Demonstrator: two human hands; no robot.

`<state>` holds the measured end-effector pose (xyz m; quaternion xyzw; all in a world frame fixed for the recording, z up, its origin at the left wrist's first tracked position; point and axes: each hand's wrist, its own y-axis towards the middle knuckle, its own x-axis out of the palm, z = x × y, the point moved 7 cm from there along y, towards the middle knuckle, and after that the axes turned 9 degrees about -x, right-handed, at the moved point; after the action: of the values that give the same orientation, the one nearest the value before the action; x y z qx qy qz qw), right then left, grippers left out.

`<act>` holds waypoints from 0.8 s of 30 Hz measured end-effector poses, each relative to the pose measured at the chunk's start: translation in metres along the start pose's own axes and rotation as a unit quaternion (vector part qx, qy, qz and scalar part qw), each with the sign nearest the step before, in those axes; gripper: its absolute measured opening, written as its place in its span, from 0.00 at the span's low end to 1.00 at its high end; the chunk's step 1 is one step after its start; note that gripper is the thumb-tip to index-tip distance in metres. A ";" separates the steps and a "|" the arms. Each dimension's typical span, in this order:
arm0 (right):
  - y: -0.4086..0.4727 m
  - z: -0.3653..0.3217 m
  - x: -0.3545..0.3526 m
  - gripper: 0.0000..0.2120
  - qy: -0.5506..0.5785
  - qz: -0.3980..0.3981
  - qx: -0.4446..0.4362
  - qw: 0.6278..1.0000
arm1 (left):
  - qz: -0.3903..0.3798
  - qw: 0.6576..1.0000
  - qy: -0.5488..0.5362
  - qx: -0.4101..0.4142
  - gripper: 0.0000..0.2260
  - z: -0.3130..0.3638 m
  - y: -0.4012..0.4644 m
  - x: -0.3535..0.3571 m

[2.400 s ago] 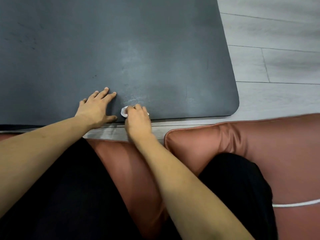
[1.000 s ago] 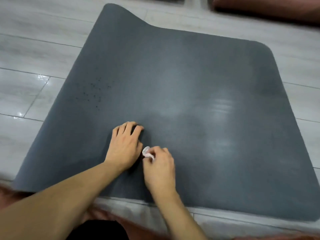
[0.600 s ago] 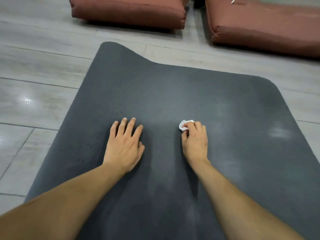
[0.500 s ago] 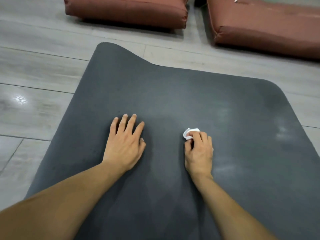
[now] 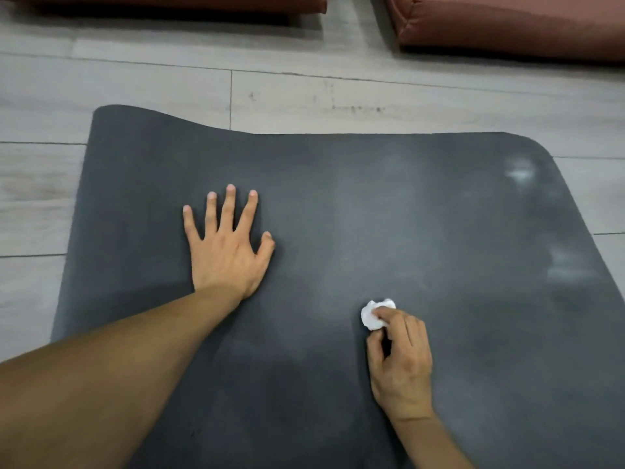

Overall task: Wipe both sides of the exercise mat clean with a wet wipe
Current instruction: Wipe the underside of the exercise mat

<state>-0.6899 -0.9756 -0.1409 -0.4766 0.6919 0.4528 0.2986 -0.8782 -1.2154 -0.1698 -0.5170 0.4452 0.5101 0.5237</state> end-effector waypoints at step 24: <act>0.292 -0.103 0.163 0.08 0.086 -0.044 -0.211 0.973 | 0.011 1.000 0.015 -0.002 0.35 -0.001 0.010 0.003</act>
<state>-1.0196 -1.0935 -0.1360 -0.5961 0.5818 0.5324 0.1506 -0.8875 -1.2164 -0.1734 -0.5207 0.4576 0.5089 0.5104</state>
